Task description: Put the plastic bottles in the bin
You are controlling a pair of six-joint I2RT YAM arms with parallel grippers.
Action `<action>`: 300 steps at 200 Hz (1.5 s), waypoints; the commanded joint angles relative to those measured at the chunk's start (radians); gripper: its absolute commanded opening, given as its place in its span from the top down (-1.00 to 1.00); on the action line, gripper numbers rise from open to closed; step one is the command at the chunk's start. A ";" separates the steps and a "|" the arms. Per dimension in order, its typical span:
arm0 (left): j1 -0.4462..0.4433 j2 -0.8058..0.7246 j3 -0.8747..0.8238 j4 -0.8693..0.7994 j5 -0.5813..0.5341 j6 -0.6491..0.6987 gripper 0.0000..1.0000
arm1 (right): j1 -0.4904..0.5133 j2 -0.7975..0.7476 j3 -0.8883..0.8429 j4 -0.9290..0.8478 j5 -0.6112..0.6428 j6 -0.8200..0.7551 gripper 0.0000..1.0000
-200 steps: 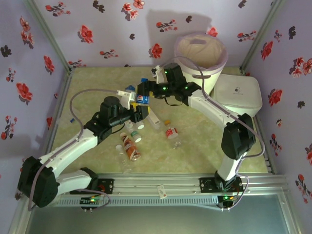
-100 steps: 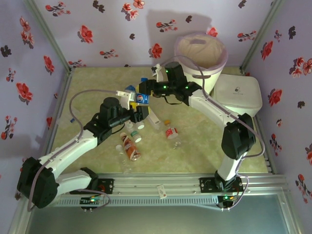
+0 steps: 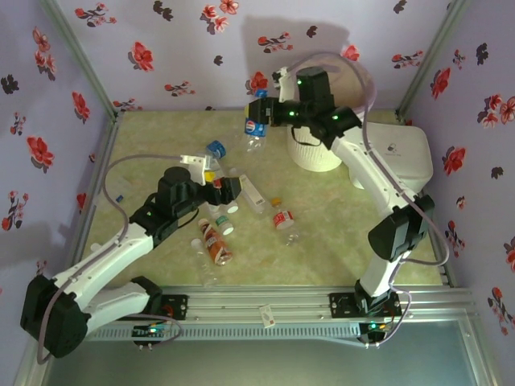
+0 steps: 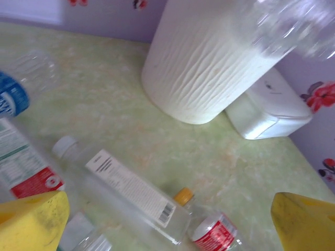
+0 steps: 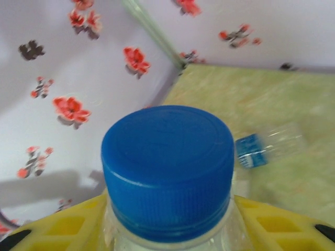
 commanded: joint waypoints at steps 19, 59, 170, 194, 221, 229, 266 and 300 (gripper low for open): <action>0.023 -0.045 -0.057 -0.120 -0.123 -0.064 -0.94 | -0.064 -0.027 0.186 -0.223 0.182 -0.188 0.06; 0.041 -0.047 -0.060 -0.198 -0.185 -0.090 -0.91 | -0.169 0.012 0.339 -0.307 0.273 -0.242 0.10; 0.044 -0.134 -0.101 -0.295 -0.193 -0.096 -0.91 | -0.416 0.281 0.642 -0.376 0.299 -0.176 0.14; 0.046 -0.188 -0.110 -0.341 -0.204 -0.098 -0.91 | -0.414 0.341 0.649 -0.379 0.334 -0.177 0.14; 0.049 -0.241 -0.122 -0.377 -0.223 -0.105 -0.91 | -0.414 0.399 0.640 -0.371 0.358 -0.185 0.14; 0.051 -0.249 -0.123 -0.382 -0.225 -0.106 -0.90 | -0.415 0.420 0.642 -0.372 0.362 -0.188 0.14; 0.055 -0.246 -0.121 -0.391 -0.225 -0.113 -0.90 | -0.416 0.508 0.661 -0.414 0.372 -0.214 0.14; 0.056 -0.231 -0.119 -0.377 -0.224 -0.119 -0.90 | -0.414 0.577 0.660 -0.433 0.361 -0.233 0.12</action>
